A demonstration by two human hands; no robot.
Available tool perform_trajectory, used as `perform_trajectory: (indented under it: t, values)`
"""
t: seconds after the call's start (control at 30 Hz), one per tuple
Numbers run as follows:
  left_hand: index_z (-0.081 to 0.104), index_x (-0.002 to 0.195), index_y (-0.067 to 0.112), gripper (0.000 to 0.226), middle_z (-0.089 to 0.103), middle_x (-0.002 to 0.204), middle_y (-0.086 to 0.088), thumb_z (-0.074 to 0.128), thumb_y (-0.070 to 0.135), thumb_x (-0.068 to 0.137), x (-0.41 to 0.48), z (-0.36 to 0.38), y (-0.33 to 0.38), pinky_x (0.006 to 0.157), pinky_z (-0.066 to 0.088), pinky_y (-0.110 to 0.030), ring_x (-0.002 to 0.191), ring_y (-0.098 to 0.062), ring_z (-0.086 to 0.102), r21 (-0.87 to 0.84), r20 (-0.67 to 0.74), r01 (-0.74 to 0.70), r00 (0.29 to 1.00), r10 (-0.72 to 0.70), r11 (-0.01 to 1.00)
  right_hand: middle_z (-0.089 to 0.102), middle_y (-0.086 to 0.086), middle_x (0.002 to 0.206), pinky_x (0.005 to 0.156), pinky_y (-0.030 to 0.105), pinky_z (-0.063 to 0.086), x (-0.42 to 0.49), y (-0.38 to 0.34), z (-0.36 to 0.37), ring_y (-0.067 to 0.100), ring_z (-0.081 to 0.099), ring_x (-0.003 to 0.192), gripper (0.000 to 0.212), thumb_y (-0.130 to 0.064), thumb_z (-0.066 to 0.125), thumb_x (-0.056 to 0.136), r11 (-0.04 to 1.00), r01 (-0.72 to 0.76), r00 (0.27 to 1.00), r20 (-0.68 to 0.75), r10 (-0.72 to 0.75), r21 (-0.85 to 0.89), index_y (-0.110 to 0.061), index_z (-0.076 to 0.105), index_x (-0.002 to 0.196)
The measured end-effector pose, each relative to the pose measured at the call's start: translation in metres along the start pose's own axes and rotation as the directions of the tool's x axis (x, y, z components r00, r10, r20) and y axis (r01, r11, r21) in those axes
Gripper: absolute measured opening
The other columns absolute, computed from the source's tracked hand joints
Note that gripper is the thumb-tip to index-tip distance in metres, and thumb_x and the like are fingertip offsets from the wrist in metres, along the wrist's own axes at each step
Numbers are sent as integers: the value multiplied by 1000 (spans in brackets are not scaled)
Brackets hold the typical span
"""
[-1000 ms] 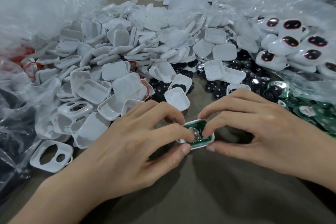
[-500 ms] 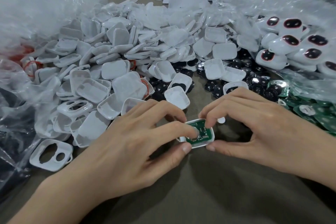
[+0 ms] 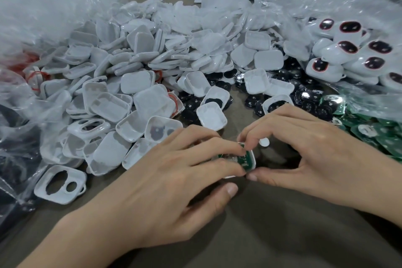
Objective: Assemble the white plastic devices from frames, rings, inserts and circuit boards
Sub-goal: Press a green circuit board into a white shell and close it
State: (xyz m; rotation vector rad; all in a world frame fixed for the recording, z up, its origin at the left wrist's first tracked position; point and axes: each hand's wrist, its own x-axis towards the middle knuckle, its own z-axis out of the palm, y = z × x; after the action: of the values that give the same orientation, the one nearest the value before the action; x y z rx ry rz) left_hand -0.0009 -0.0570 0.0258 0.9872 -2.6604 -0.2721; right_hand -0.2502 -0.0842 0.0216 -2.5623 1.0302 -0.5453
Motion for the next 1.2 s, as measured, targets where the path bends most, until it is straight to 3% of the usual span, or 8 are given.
perform_trajectory:
  t: [0.3, 0.4, 0.5, 1.2]
  values:
    - [70, 122, 22, 30, 61, 133, 11, 52, 34, 101, 0, -2, 2, 102, 42, -31, 119, -16, 54, -18, -13, 9, 1000, -9, 1000, 60, -26, 109, 89, 21, 42, 0, 1, 0, 6, 53, 107, 39, -57, 67, 81, 999, -46, 999, 31, 45, 28, -38, 55, 113]
    - [70, 124, 22, 32, 61, 131, 9, 51, 35, 101, 0, -2, 2, 101, 42, -30, 119, -17, 55, -10, -12, 22, 1000, -22, 1000, 52, -34, 115, 93, 12, 39, 0, 1, -2, 0, 52, 111, 43, -60, 66, 79, 996, -58, 998, 42, 56, 63, -41, 52, 115]
    - [71, 122, 22, 31, 62, 131, 10, 51, 36, 102, 1, -1, 1, 100, 43, -32, 118, -18, 55, -7, 0, 15, 1000, -15, 1000, 56, -33, 115, 96, 5, 34, 1, 0, -3, -6, 50, 116, 46, -62, 64, 79, 993, -63, 996, 68, 56, 100, -45, 48, 119]
    - [68, 125, 25, 32, 59, 133, 9, 49, 37, 103, 1, 3, 1, 100, 42, -32, 121, -16, 51, 21, 21, 18, 1000, -18, 1000, 58, -32, 114, 97, 10, 37, 3, 0, -2, -6, 50, 117, 48, -66, 59, 80, 995, -63, 996, 71, 58, 79, -50, 47, 124]
